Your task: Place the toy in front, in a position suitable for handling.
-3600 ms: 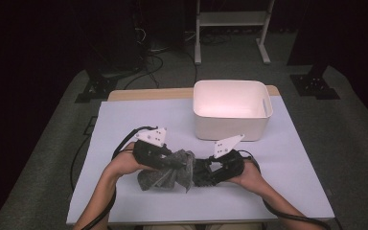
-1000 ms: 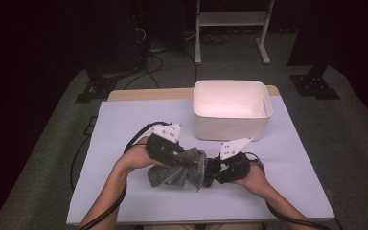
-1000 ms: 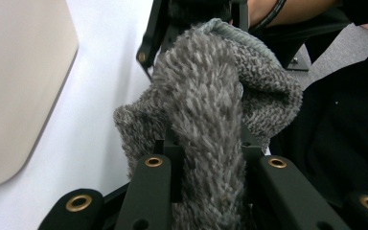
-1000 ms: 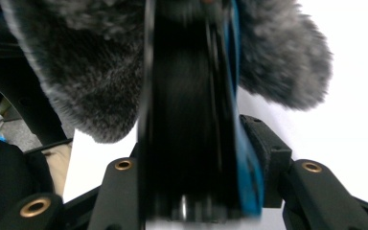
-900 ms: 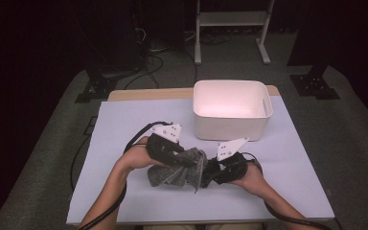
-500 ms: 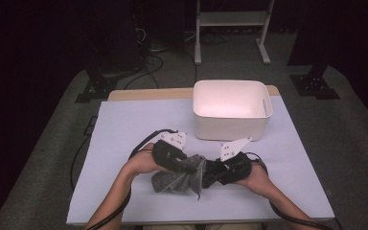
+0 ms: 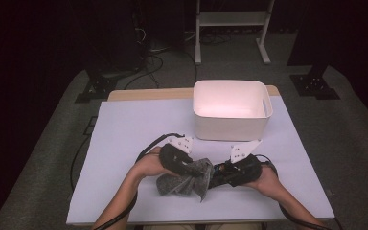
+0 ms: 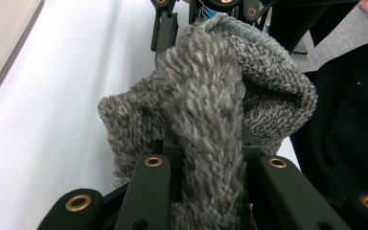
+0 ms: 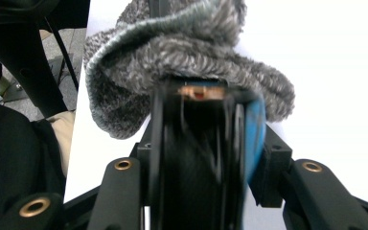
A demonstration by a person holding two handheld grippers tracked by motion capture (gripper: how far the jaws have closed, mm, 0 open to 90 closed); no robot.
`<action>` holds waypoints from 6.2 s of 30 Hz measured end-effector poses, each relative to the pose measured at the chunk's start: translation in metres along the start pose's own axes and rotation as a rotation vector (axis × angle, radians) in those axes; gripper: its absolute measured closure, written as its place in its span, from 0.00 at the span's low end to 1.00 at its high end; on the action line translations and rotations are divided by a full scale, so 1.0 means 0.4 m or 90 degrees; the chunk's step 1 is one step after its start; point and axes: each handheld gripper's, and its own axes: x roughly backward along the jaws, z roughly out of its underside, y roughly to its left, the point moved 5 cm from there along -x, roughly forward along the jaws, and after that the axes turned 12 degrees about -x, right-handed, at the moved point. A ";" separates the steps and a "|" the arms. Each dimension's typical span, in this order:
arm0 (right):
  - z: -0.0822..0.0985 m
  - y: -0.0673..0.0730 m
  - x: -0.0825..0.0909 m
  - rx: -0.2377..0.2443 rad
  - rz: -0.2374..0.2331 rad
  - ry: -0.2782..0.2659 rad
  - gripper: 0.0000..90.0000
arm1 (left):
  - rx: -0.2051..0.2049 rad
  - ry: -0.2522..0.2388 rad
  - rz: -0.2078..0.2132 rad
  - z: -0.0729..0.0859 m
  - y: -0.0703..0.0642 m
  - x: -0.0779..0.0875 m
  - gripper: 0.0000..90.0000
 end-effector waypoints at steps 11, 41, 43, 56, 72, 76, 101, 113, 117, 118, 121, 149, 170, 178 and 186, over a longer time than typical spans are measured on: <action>0.071 -0.017 0.026 -0.022 0.005 0.025 0.61 | -0.026 0.020 0.016 -0.036 0.006 -0.035 0.82; -0.051 0.013 -0.161 0.072 -0.038 0.089 0.62 | 0.013 0.048 -0.038 0.049 -0.035 0.103 0.82; -0.068 0.018 -0.189 0.081 -0.043 0.090 0.62 | 0.014 0.052 -0.038 0.057 -0.039 0.102 0.82; -0.017 -0.008 -0.128 0.030 -0.034 0.067 0.58 | 0.008 0.066 -0.046 0.064 -0.038 0.100 0.82; 0.015 -0.005 -0.125 0.013 -0.034 0.045 0.70 | -0.065 0.090 0.010 -0.070 0.006 -0.046 0.84; 0.017 -0.006 -0.125 0.008 -0.036 0.042 0.71 | -0.065 0.093 0.012 -0.070 0.011 -0.049 0.84; 0.027 -0.008 -0.121 0.005 -0.035 0.056 0.73 | 0.007 0.044 -0.068 0.094 -0.052 0.127 0.84; 0.027 -0.014 -0.117 -0.005 -0.035 0.056 0.73 | 0.055 0.044 -0.101 0.172 -0.078 0.174 0.84; 0.026 -0.017 -0.117 -0.007 -0.038 0.059 0.73 | 0.069 0.028 -0.097 0.188 -0.077 0.161 0.84; 0.026 -0.017 -0.117 -0.007 -0.038 0.059 0.73 | 0.073 0.023 -0.096 0.189 -0.076 0.156 0.84; 0.023 -0.018 -0.116 -0.014 -0.040 0.059 0.72 | 0.072 0.020 -0.093 0.186 -0.071 0.148 0.84; -0.025 -0.012 -0.096 0.024 -0.017 0.125 0.59 | 0.025 0.006 -0.039 0.103 -0.040 0.050 0.84; -0.050 0.011 -0.144 0.076 0.010 0.190 0.62 | 0.041 -0.021 -0.036 0.129 -0.046 0.057 0.83; -0.040 -0.005 -0.113 0.047 0.002 0.134 0.62 | 0.072 -0.010 -0.032 0.170 -0.047 0.048 0.83; -0.077 0.005 -0.118 0.051 -0.004 0.076 0.62 | 0.039 -0.025 -0.063 0.119 -0.045 0.106 0.83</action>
